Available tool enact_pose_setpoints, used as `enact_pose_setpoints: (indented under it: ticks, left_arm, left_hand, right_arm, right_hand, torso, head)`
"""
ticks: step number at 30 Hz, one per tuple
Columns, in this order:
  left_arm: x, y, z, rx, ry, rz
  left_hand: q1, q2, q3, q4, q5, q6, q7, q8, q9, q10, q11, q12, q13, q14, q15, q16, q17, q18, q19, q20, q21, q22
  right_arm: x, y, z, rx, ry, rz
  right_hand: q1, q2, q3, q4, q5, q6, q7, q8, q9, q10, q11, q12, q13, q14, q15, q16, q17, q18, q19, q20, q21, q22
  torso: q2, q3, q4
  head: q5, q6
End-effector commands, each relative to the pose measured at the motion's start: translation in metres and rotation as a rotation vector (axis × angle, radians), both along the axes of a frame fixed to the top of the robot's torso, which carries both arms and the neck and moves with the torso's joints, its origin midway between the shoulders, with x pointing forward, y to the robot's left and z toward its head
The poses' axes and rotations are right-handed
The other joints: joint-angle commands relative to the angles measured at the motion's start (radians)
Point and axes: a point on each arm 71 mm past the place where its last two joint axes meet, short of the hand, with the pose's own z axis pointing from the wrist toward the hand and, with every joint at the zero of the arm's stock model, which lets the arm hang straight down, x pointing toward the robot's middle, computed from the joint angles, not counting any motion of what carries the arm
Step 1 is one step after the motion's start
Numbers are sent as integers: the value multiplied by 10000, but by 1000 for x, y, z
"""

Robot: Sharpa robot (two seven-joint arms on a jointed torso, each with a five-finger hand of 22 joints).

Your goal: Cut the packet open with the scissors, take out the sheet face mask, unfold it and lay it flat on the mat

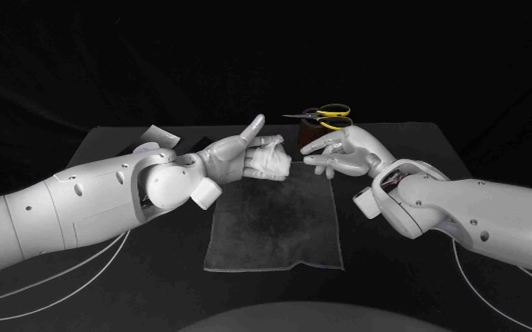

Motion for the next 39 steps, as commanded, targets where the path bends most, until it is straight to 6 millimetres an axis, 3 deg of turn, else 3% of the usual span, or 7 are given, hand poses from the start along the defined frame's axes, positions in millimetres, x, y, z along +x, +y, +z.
enact_pose_setpoints:
  ticks: [1, 3, 6, 9, 14, 25, 39]
  left_arm:
    - [2, -3, 2, -301, 16, 325]
    - [2, -4, 2, -359, 57, 416]
    - [3, -5, 2, -461, 150, 506]
    - [3, -7, 3, -542, 217, 564]
    - [2, -10, 3, -676, 354, 632]
    - [0, -16, 4, -1023, 671, 564]
    - [-3, -18, 6, -1352, 936, 535]
  left_hand:
    - [-251, -109, 204, 2, 4, -45, 84, -66, -20, -452, 25, -69, -34, -454, 62, -63, -32, -186, -506, 7, -60, -26]
    - [-455, -245, 453, 3, 4, -141, 70, -111, -52, -1191, 216, -117, -85, -960, 170, -97, -66, -287, -1017, 12, -93, -56]
    - [-649, -408, 755, 6, 3, -190, 134, -133, -65, -1496, 262, -127, -96, -1423, 235, -118, -92, -408, -1474, 9, -109, -76]
    - [-771, -449, 935, 5, 4, -217, 173, -145, -72, -1616, 289, -133, -102, -1617, 265, -124, -97, -451, -1656, 12, -111, -81]
    - [-821, -451, 1013, 3, 4, -242, 227, -156, -80, -1718, 303, -143, -111, -1740, 286, -132, -104, -468, -1729, 12, -110, -82]
    - [-857, -403, 1097, -1, 4, -253, 373, -162, -83, -1686, 334, -130, -103, -1768, 299, -121, -96, -471, -1709, 8, -91, -71]
    - [-782, -196, 1151, -8, 2, -303, 627, -185, -98, -1762, 344, -142, -112, -1558, 279, -61, -44, -380, -1303, -2, 7, -17]
  right_arm:
    - [-6, 12, 14, -1640, -1888, 487]
    - [-9, 19, 18, -2071, -2262, 675]
    - [-13, 31, 23, -2654, -2741, 923]
    - [-15, 44, 26, -3089, -3203, 1076]
    - [-16, 62, 29, -3724, -3847, 1096]
    - [-5, 88, 27, -5055, -4766, 775]
    - [-4, 98, 25, -5662, -5505, 641]
  right_hand:
    - [-49, -119, 2, 196, 98, -28, -108, 173, 122, -242, -74, 3047, 3413, 690, -123, 1383, 1594, 122, 113, -153, 741, 593]
    - [-83, -135, 18, 282, 92, 3, -156, 269, 198, -82, -72, 4252, 4841, 1191, -160, 2152, 2960, 129, 185, -192, 1086, 855]
    - [-72, -166, 101, 401, 92, 3, -185, 385, 315, 102, -105, 5415, 6339, 1785, -205, 3050, 4670, 136, 253, -251, 1594, 1256]
    - [-70, -186, 153, 460, 82, 14, -210, 425, 363, 261, -117, 5920, 6992, 2009, -224, 3363, 5308, 136, 288, -279, 1815, 1432]
    - [-94, -240, 206, 575, -16, 97, -261, 499, 441, 599, -154, 6805, 8089, 2420, -257, 3952, 6642, 137, 349, -314, 2124, 1680]
    - [-349, -567, 46, 876, -221, 112, -282, 526, 506, 773, -160, 7280, 8735, 2612, -258, 4269, 7395, 137, 345, -319, 2350, 1889]
    - [-291, -767, -18, 1070, -304, 246, -344, 611, 575, 888, -202, 7545, 9098, 2752, -285, 4485, 7970, 141, 351, -328, 2481, 2018]
  torso:
    - [-3, -9, -4]
    - [-2, -9, -11]
    - [-7, -9, -13]
    - [4, -5, 20]
    - [2, -11, 2]
    - [1, -21, 5]
    - [3, -6, -4]
  head:
    - [23, 5]
    - [38, 8]
    - [44, 5]
    - [43, -10]
    - [60, -37]
    - [50, -90]
    - [63, -154]
